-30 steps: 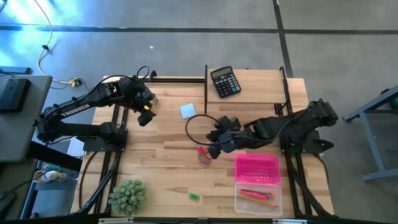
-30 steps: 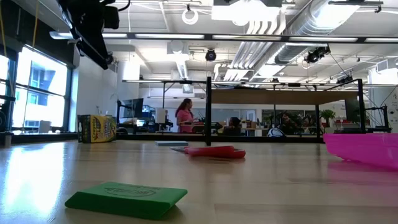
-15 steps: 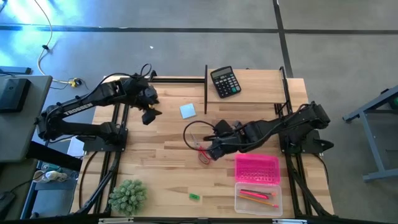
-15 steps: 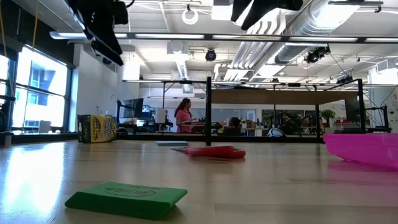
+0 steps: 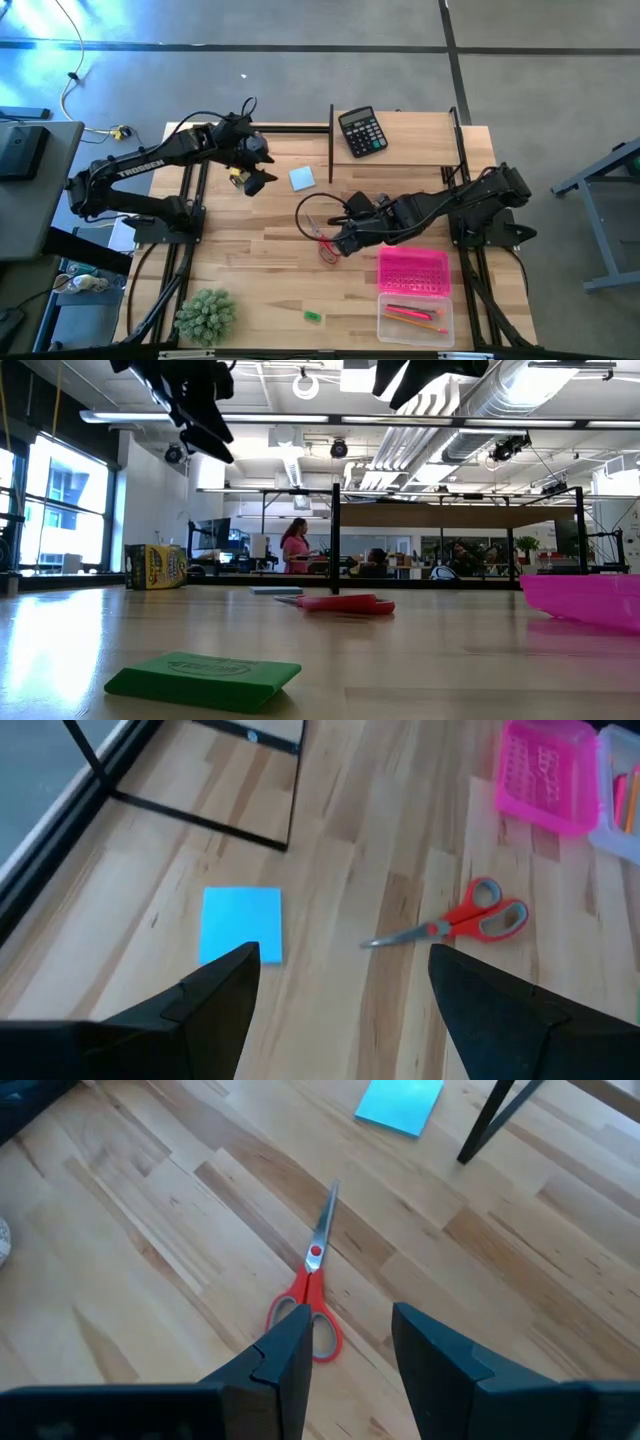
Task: Pack school essentials
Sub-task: Put the green eraser into the supply box
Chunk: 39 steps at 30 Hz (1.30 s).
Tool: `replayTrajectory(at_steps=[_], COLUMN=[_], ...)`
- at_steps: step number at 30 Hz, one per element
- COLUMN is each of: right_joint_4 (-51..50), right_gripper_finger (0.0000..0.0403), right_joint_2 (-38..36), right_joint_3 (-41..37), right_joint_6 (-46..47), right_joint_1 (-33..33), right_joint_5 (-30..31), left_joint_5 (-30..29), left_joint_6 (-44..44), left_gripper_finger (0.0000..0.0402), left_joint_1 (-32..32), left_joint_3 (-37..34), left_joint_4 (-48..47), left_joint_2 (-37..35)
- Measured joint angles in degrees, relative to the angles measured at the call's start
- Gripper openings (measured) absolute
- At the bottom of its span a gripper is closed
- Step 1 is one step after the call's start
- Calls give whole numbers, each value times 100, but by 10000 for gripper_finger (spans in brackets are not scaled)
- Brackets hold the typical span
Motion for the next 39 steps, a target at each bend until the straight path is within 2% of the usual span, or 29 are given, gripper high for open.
replayTrajectory(at_steps=[14, 18, 22, 30, 37, 39], right_joint_4=[140, 489, 1260, 2270, 2537, 2418], right_gripper_finger=[130, 130, 130, 130, 130, 130], right_joint_2=[0, 6, 173, 597, 933, 1080], right_joint_3=[-2, -7, -7, -7, 21, 264], right_joint_6=[-8, -47, -321, -436, -816, -1064], right_joint_1=[-46, -72, 64, 495, 707, 719], right_joint_5=[-70, -647, -1148, -1373, -1423, -1440], left_joint_5=[35, -27, -77, -188, -153, -191], left_joint_6=[198, 559, 601, 791, 610, 601], left_gripper_finger=[280, 280, 280, 280, 280, 280], left_joint_1=[-213, -346, -410, -403, -462, -489], left_joint_3=[945, 1247, 1564, 1819, 1819, 1819], left_joint_4=[8, -463, -990, -1871, -2272, -2271], left_joint_2=[649, 705, 702, 484, 424, 424])
